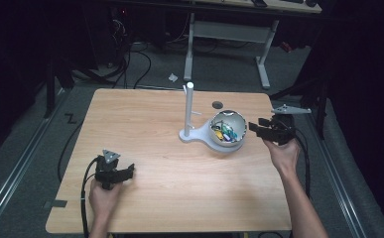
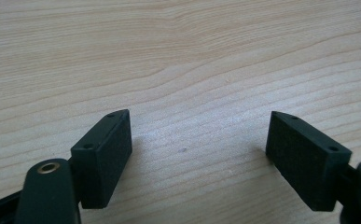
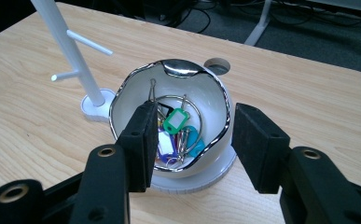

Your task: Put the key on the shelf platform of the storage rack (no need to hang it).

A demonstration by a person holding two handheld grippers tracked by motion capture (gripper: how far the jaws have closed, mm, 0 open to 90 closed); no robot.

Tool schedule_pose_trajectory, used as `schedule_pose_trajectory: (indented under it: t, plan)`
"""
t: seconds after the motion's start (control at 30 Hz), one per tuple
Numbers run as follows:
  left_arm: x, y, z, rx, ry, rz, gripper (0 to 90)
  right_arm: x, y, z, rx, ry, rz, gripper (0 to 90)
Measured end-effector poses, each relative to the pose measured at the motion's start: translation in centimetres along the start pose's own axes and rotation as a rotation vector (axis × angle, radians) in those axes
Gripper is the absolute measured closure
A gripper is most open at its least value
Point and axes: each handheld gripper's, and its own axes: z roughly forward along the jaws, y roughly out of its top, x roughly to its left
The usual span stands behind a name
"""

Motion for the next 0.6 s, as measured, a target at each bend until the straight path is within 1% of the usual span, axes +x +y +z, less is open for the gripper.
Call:
schedule_pose_trajectory:
  t: [0.13,0.27,0.47,0.6]
  plan:
    - [0.0,0.0,0.0,0.000,0.001,0.001,23.0,-0.1,-0.4,-0.6,-0.015,0.009,0.015,51.5]
    - [0.0,0.0,0.0,0.000,0.002,0.002,22.9,-0.1,-1.1,-0.9,0.000,0.001,0.013,51.4]
    - [0.0,0.0,0.0,0.000,0.002,0.002,23.0,0.3,-1.3,-1.9,-0.018,0.002,0.013,51.3]
    - [0.0,0.0,0.0,0.000,0.002,0.002,22.9,0.6,-1.5,-2.5,-0.021,-0.005,0.003,51.5]
